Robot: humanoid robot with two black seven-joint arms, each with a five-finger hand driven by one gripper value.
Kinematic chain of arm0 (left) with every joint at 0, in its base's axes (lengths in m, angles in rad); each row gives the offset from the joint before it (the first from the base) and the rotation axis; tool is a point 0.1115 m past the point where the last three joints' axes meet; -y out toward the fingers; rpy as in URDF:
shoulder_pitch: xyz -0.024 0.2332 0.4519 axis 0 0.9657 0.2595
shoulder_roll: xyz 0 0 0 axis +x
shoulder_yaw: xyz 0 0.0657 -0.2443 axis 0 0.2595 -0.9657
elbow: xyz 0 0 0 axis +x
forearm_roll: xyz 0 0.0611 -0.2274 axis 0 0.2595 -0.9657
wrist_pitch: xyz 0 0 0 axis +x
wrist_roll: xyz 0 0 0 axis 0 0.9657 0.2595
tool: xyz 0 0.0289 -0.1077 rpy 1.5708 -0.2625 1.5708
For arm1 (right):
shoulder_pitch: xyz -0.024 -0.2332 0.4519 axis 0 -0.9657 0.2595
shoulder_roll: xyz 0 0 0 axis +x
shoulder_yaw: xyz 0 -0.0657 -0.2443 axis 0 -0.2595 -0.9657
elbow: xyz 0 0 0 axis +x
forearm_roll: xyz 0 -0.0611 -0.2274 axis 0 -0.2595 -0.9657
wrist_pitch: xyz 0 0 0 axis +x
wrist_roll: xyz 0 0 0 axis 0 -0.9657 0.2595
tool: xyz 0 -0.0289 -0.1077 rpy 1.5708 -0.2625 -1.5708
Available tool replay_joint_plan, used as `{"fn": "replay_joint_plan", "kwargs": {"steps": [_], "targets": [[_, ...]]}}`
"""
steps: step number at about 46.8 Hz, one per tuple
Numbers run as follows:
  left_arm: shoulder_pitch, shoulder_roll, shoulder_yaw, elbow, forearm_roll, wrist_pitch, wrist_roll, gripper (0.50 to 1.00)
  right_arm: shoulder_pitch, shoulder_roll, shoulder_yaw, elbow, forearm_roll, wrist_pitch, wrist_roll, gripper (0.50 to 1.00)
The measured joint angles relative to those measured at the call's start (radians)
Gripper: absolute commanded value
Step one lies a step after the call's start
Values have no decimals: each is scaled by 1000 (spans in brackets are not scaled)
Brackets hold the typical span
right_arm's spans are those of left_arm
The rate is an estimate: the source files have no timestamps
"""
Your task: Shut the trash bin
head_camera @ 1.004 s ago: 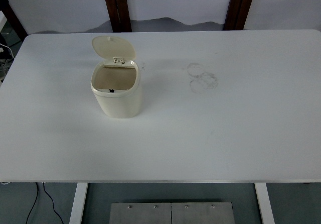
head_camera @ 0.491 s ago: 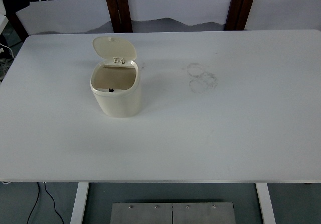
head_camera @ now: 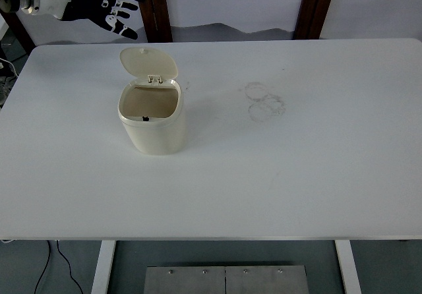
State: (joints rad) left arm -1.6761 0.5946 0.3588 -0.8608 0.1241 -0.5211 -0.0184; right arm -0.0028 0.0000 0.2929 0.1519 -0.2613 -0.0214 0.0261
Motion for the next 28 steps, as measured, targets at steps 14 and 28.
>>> {"fn": "replay_joint_plan", "kwargs": {"steps": [14, 28], "targets": [[-13, -25, 0, -69, 57, -45, 79, 1000, 0, 0, 0, 0, 0, 0, 0, 993], [-54, -25, 0, -157, 57, -73, 131, 1000, 0, 0, 0, 0, 0, 0, 0, 993]]}}
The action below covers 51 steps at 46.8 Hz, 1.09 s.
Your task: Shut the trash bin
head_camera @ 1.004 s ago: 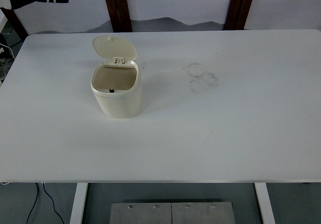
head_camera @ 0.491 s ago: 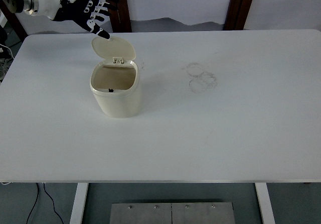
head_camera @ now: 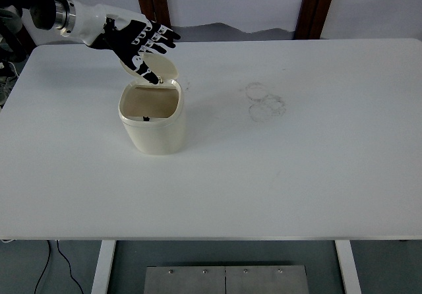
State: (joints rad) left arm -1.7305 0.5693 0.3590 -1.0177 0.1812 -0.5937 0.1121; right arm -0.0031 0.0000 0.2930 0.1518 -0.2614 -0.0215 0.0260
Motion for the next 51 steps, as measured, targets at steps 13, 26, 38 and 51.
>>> {"fn": "replay_joint_plan", "kwargs": {"steps": [13, 26, 38, 51], "targets": [[-15, 1, 0, -65, 0, -10, 108, 1000, 0, 0, 0, 0, 0, 0, 0, 993], [-12, 2, 11, -106, 0, 4, 112, 1000, 0, 0, 0, 0, 0, 0, 0, 993], [-12, 3, 62, -154, 0, 21, 113, 1000, 0, 0, 0, 0, 0, 0, 0, 993], [-7, 2, 85, -163, 0, 36, 119, 1000, 0, 0, 0, 0, 0, 0, 0, 993]]}}
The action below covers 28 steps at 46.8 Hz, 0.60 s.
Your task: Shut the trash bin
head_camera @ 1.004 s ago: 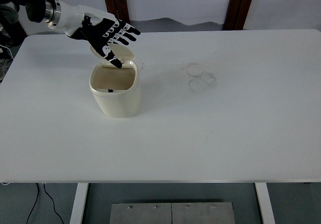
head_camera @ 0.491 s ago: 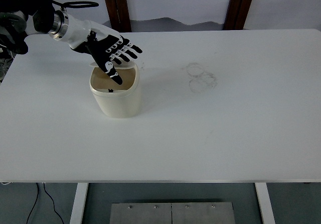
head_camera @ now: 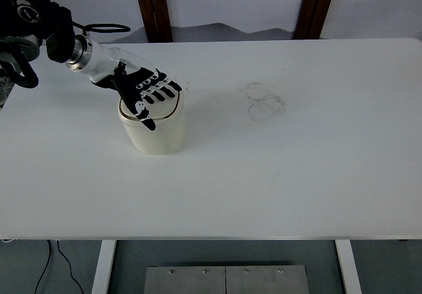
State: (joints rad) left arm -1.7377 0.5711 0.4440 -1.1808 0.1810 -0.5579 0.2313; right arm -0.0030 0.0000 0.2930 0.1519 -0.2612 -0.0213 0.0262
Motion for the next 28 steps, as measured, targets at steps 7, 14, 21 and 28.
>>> {"fn": "replay_joint_plan", "kwargs": {"steps": [7, 14, 21, 28], "targets": [[4, -1, 9, -15, 0, 15, 0, 1000, 0, 0, 0, 0, 0, 0, 0, 993], [11, -2, 10, -17, 0, 17, 0, 1000, 0, 0, 0, 0, 0, 0, 0, 993], [20, 0, 9, -17, -1, 33, 0, 1000, 0, 0, 0, 0, 0, 0, 0, 993], [15, 9, -1, -3, -10, 34, 0, 1000, 0, 0, 0, 0, 0, 0, 0, 993]]}}
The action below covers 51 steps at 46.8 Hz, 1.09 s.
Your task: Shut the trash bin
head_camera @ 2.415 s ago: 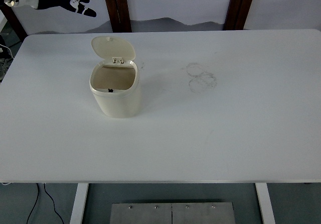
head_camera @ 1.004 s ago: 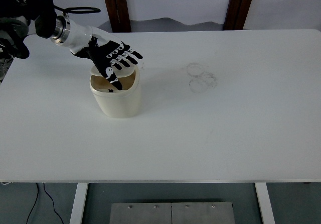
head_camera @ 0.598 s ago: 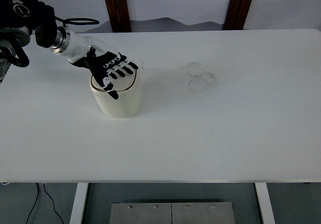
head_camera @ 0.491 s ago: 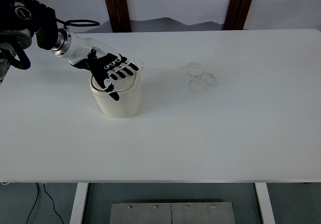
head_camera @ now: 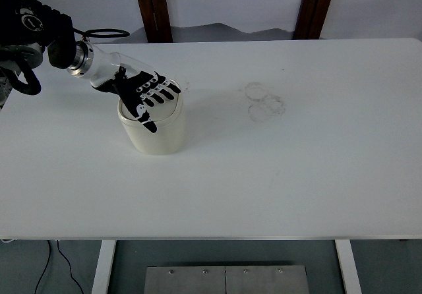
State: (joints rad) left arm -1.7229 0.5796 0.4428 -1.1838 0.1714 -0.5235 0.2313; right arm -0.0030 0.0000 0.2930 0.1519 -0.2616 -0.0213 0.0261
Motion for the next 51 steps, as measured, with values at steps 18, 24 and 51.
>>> {"fn": "replay_joint_plan", "kwargs": {"steps": [18, 24, 51], "targets": [[65, 9, -174, 214, -127, 2, -8, 1000, 0, 0, 0, 0, 0, 0, 0, 993], [131, 11, -252, 291, -188, 8, -13, 1000, 0, 0, 0, 0, 0, 0, 0, 993], [630, 9, -940, 476, -223, 116, -102, 1000, 0, 0, 0, 0, 0, 0, 0, 993]]}}
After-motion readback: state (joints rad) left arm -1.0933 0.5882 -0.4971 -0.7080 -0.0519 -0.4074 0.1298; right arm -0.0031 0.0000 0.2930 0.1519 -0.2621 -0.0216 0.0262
